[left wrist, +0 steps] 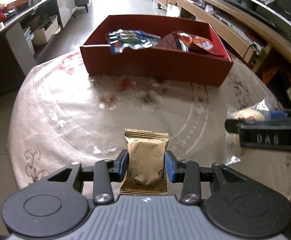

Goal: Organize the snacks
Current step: 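Lift both held snacks and carry them over the red box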

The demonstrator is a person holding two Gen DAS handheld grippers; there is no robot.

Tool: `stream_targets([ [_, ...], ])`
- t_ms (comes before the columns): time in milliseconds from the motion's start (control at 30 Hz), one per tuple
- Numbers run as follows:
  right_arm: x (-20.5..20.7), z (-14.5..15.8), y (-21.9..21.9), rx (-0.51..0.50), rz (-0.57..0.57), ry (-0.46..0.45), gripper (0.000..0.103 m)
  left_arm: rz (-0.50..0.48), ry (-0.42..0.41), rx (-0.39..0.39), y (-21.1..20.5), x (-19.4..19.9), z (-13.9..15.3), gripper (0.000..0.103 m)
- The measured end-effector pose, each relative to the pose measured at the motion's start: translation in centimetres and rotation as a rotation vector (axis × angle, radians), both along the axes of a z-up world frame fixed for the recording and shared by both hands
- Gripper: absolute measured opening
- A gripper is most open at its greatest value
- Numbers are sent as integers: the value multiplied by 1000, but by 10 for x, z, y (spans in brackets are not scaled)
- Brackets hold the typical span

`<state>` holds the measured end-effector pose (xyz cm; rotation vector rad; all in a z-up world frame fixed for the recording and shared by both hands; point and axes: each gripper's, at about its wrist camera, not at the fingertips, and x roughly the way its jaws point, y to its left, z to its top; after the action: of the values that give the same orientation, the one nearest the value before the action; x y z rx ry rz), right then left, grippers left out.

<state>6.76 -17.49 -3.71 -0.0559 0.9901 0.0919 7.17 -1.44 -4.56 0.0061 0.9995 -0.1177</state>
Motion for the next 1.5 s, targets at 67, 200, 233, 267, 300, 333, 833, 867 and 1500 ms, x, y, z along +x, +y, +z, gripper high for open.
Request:
stream_targets([
  [67, 0, 1, 4, -7, 13, -2, 75, 5, -5, 1, 2, 3, 0, 40],
  [200, -2, 2, 12, -20, 34, -7, 75, 13, -13, 2, 5, 7, 2, 40],
  [233, -3, 2, 13, -21, 37, -8, 75, 14, -17, 4, 5, 8, 3, 40],
  [267, -4, 3, 13, -21, 38, -10, 75, 15, -20, 5, 6, 9, 3, 40],
  [300, -4, 3, 14, -21, 40, -12, 75, 16, -23, 7, 6, 10, 4, 40],
  [333, -5, 4, 14, -21, 41, -14, 75, 17, -25, 7, 6, 10, 5, 40],
  [833, -9, 14, 31, -7, 81, -49, 75, 30, -58, 35, 8, 20, 11, 40],
  [867, -9, 15, 32, -5, 84, -51, 75, 31, -59, 37, 8, 20, 11, 40],
  [1500, 4, 29, 39, 24, 68, -95, 75, 43, -124, 52, 8, 44, 31, 40],
])
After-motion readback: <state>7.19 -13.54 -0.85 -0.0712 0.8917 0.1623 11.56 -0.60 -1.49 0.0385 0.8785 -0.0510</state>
